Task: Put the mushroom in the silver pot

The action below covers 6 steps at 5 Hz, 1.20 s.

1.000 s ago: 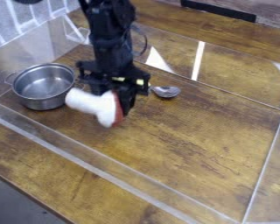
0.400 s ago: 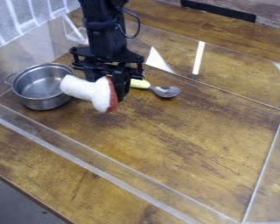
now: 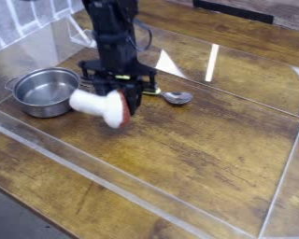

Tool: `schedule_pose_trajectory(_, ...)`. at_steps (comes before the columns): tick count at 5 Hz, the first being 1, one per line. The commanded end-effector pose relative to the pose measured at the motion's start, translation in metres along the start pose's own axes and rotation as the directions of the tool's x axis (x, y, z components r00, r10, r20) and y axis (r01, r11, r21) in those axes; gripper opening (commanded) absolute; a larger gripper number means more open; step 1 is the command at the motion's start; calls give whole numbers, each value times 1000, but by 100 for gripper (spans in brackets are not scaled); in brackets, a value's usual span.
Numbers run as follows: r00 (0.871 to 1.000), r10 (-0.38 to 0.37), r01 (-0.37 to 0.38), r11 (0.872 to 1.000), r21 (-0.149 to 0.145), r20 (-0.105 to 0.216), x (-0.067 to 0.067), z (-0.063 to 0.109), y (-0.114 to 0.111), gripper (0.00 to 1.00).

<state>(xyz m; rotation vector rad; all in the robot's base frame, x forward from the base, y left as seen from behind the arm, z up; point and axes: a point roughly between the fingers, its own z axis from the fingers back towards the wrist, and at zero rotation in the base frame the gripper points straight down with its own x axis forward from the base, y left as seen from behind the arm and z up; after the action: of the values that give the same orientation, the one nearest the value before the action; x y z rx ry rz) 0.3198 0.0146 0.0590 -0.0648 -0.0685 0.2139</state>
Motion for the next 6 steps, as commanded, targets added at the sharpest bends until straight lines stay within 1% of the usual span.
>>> schedule_pose_trajectory(1, 999, 33, -33, 999, -4, 37, 8, -1, -12, 0)
schedule_pose_trajectory(2, 994, 101, -101, 995, -13, 44, 12, 0, -9, 0)
schedule_pose_trajectory(4, 997, 66, -66, 998, -21, 34, 4, 21, 1, 0)
schedule_pose_trajectory(5, 990, 118, -118, 993, -11, 71, 7, 36, 7, 0)
schedule_pose_trajectory(6, 975, 190, -191, 982, -5, 116, 12, 52, 19, 0)
